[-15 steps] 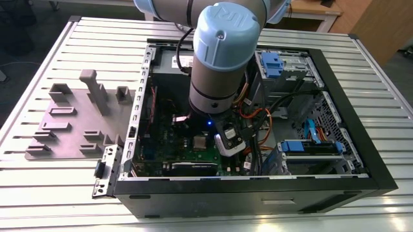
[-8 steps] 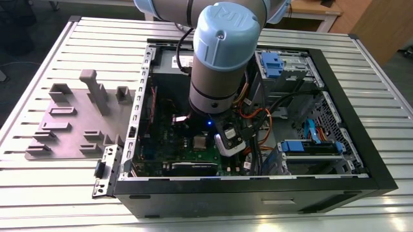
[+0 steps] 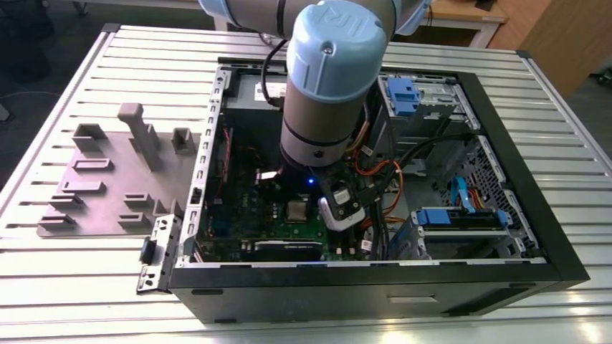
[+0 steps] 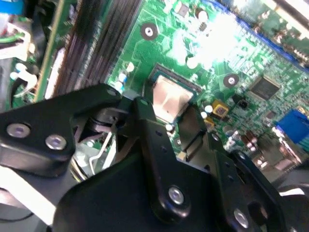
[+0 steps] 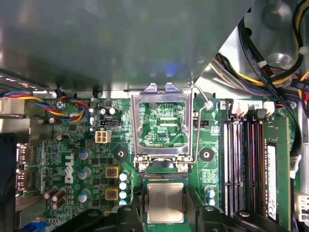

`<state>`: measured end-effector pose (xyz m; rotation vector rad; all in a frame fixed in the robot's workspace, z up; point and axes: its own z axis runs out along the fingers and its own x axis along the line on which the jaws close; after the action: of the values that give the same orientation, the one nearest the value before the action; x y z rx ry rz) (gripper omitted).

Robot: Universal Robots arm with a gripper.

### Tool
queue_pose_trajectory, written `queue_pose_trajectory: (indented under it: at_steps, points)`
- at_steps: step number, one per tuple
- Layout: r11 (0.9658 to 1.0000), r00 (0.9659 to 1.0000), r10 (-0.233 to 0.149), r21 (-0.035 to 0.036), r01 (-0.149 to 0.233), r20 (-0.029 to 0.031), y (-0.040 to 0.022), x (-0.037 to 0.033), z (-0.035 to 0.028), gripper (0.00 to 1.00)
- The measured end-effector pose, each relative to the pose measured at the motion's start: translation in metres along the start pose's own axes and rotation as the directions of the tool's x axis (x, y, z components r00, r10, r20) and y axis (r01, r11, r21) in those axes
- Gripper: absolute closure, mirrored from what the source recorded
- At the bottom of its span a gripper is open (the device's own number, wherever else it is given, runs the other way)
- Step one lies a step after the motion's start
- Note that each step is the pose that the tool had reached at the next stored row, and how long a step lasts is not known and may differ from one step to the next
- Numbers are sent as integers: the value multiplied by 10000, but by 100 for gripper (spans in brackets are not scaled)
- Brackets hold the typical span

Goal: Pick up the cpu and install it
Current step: 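Place the cpu into insertion slot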

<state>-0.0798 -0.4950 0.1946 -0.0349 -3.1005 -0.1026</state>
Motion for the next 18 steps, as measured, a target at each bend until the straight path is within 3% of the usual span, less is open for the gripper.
queue_pose_trajectory:
  at_steps: [4,5,9,18]
  points:
    - [10000,10000,1,-11,-1,-1,0,1,2,55]
    - [10000,10000,-1,-50,1,-3,-3,2,29,55]
    - [10000,10000,-6,-75,6,7,-7,19,40,55]
    - [10000,10000,-28,-69,29,23,-13,39,37,55]
